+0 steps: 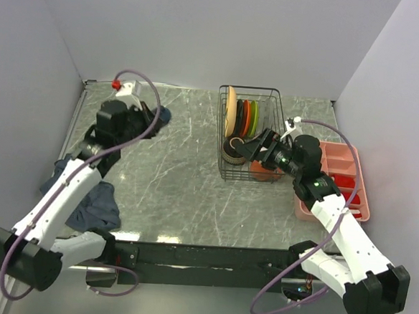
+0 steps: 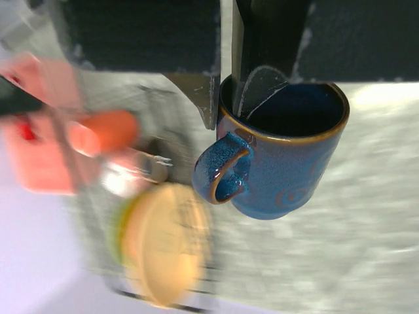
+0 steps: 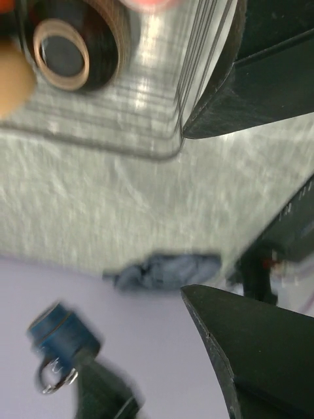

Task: Unload the mixed dishes from the dish rack
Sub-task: Place the cup at the center of the board.

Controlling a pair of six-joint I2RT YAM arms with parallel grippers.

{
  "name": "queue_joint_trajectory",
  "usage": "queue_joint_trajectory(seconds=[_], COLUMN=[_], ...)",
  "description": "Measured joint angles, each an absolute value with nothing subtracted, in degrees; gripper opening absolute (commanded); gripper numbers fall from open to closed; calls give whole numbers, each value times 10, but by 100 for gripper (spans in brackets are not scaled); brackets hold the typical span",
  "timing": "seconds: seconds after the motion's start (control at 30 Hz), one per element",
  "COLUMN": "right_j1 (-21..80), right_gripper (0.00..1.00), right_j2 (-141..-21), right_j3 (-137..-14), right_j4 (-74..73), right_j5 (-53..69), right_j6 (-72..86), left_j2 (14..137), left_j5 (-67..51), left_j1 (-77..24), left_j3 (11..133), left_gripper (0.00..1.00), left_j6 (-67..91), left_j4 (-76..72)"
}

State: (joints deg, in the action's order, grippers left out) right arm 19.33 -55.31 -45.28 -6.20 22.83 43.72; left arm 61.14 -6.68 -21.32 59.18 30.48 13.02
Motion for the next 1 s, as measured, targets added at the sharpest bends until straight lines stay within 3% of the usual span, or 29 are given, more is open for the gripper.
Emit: queue_joint_trajectory(seconds=[0.33,0.57,1.0], right_j1=[193,193,193], right_gripper=[100,100,100], right_j2=[-536,-534,-554], right_j3=[-495,-495,-511], right_j4=[-209,-263,-311], right_j5=[144,123,85], right_j6=[294,246,196], left_j2=[789,912,1170], left_j5=[-32,-41,-25], left_j1=[-43,56,126], left_j3=[737,829,1061], left_gripper=[1,1,1], left_j6=[212,191,178], left_j4=[317,361,433])
